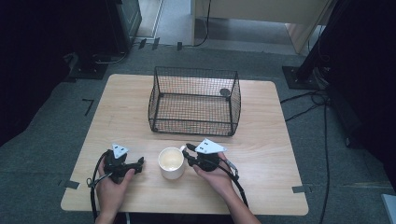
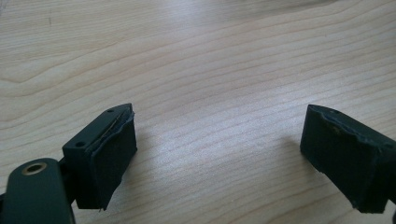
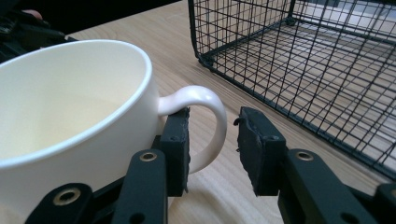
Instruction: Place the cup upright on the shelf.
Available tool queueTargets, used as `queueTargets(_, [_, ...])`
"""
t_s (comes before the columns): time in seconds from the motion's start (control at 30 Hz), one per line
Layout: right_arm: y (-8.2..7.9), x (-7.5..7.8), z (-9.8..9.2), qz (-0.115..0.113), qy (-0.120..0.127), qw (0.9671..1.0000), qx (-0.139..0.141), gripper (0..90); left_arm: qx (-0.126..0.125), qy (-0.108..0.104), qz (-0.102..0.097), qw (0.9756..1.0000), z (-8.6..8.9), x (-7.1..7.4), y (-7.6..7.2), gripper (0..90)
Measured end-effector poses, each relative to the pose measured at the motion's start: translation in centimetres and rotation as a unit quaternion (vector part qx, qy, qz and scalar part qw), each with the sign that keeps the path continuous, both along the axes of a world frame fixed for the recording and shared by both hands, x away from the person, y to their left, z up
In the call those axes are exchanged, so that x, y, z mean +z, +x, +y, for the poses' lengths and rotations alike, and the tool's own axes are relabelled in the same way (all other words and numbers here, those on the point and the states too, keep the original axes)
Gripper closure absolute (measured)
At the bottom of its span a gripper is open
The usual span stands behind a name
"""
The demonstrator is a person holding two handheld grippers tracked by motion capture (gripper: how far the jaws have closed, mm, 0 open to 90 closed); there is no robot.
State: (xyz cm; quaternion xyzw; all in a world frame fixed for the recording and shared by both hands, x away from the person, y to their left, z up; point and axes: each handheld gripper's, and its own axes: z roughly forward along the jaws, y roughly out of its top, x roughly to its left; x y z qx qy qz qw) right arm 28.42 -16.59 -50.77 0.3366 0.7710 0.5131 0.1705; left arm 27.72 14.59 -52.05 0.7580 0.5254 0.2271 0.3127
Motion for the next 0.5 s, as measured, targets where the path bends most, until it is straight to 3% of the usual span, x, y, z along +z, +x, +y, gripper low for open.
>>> queueTargets(0.17, [0.36, -0.1, 0.39, 0.0, 0.007, 1.0, 0.006, 73.7, 0.0, 0.0, 0.0, 1.0, 0.0, 0.0, 0.0, 11.3])
queueTargets(0.23, [0.45, -0.16, 0.44, 0.007, 0.017, 0.9998, -0.004, 83.2, 0.0, 0.0, 0.0, 1.0, 0.0, 0.0, 0.0, 11.3])
queueTargets(0.4, [0.21, -0.08, 0.51, 0.012, 0.015, 0.9997, -0.017, 84.5, 0.0, 0.0, 0.0, 1.0, 0.0, 0.0, 0.0, 11.3])
queueTargets(0.47, [0.03, -0.02, 0.41, 0.019, 0.018, 0.999, -0.036, 84.3, 0.0, 0.0, 0.0, 1.0, 0.0, 0.0, 0.0, 11.2])
queueTargets(0.5, [-0.22, 0.04, 0.11, 0.021, 0.018, 0.9977, -0.062, 84.1, 0.0, 0.0, 0.0, 1.0, 0.0, 0.0, 0.0, 11.3])
